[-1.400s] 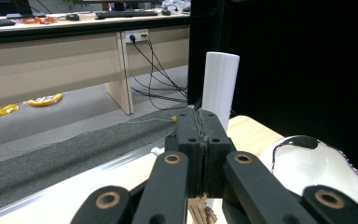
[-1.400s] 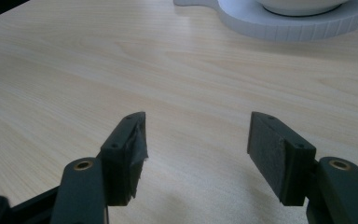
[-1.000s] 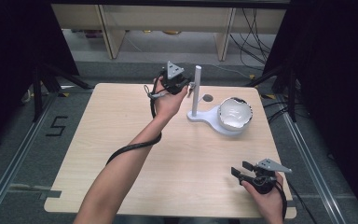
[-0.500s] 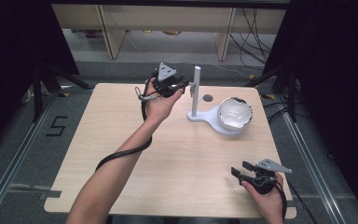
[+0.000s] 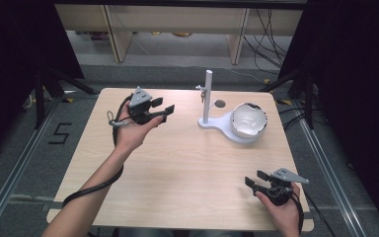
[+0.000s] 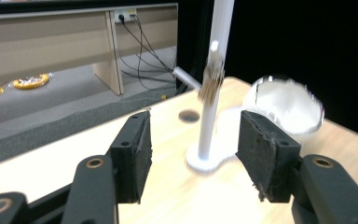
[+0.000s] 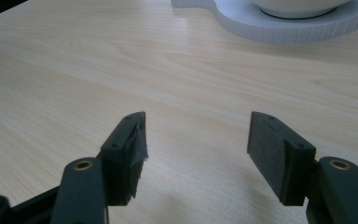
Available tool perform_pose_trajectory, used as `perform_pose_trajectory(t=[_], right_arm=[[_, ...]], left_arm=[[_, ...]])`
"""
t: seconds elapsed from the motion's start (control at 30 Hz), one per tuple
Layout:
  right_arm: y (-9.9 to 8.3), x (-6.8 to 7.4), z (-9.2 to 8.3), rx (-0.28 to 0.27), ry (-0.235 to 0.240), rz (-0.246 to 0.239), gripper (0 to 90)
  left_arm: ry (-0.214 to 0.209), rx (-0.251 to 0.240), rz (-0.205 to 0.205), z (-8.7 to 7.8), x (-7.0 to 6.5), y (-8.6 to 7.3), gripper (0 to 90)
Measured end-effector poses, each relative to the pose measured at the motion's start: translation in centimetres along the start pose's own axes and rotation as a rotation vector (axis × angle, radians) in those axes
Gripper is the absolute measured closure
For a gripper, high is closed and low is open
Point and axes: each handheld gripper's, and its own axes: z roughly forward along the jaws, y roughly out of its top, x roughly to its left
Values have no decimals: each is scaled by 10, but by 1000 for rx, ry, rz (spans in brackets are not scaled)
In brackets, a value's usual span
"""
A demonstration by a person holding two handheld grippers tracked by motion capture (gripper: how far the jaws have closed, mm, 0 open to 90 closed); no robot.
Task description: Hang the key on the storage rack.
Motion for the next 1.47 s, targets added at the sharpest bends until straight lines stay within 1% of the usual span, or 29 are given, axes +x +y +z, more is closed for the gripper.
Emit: perform_pose_trajectory(t=[0.07,0.1,0.13,0.23,0.27,0.3,0.33,0.43,0.47,0.5,0.53,0.63,0.73,0.77,0.83,0.87,0.9,0.93,0.97,1.0,1.03,1.07,1.13,1.17,1.2,1.27,1.33,1.4,1.47], right_arm=[[0,0,-1,12,-13,-2,386],[1,0,-1,12,4,14,386],[1,4,-3,36,-1,59,386],[1,4,-2,32,1,52,386],[1,1,-1,23,-1,14,386],[1,1,-1,24,-1,14,387],[1,4,-2,34,-3,51,387],[1,4,-2,36,-6,54,387],[0,5,-2,35,-6,56,387],[1,1,-1,23,-12,2,387],[1,1,-1,16,-9,5,387],[1,1,-1,19,-6,10,387],[1,1,-1,21,-3,17,387],[1,1,-1,22,-8,15,387],[0,0,0,13,-19,-5,387],[0,0,0,14,-26,-1,388],[0,1,0,15,-23,2,388],[0,4,-1,28,-22,36,388],[0,4,-1,25,-17,32,389],[1,-1,0,15,-28,-18,389],[0,2,-1,23,-27,12,389],[1,0,0,16,-35,-17,389],[0,0,1,16,-39,-22,389],[1,1,1,20,-42,-21,389],[0,2,1,20,-31,-7,388],[1,3,0,25,-12,8,389],[1,1,0,29,-24,-16,389],[1,3,0,26,-10,-5,389],[0,5,0,31,-24,13,389]], left_arm=[[12,15,-8,-12,6,-13,430],[20,20,-15,-18,10,-20,423],[27,22,-27,-22,12,-25,419],[53,40,-65,-41,21,-42,394],[61,40,-70,-46,23,-47,385],[68,39,-69,-54,25,-53,382],[71,40,-68,-58,26,-57,378],[89,36,-46,-75,30,-75,375],[92,41,-37,-78,31,-79,374],[104,51,-46,-84,30,-87,374],[103,51,-43,-86,31,-90,374],[135,60,-87,-99,28,-115,374],[170,69,-103,-108,26,-133,374],[178,68,-93,-111,26,-139,374],[199,82,-103,-116,25,-151,374],[190,75,-102,-117,27,-157,373],[209,86,-123,-120,25,-162,374],[212,85,-129,-122,25,-165,374],[217,83,-129,-123,24,-169,374],[222,73,-133,-125,24,-172,373],[228,58,-133,-126,23,-177,373],[238,52,-132,-127,22,-180,373],[253,51,-114,-127,21,-185,372],[259,29,-114,-128,18,-185,367],[260,26,-94,-129,18,-185,363],[261,21,-83,-128,16,-185,354],[268,26,-92,-129,16,-185,335],[273,24,-104,-130,17,-185,320],[278,23,-109,-130,17,-185,307]])
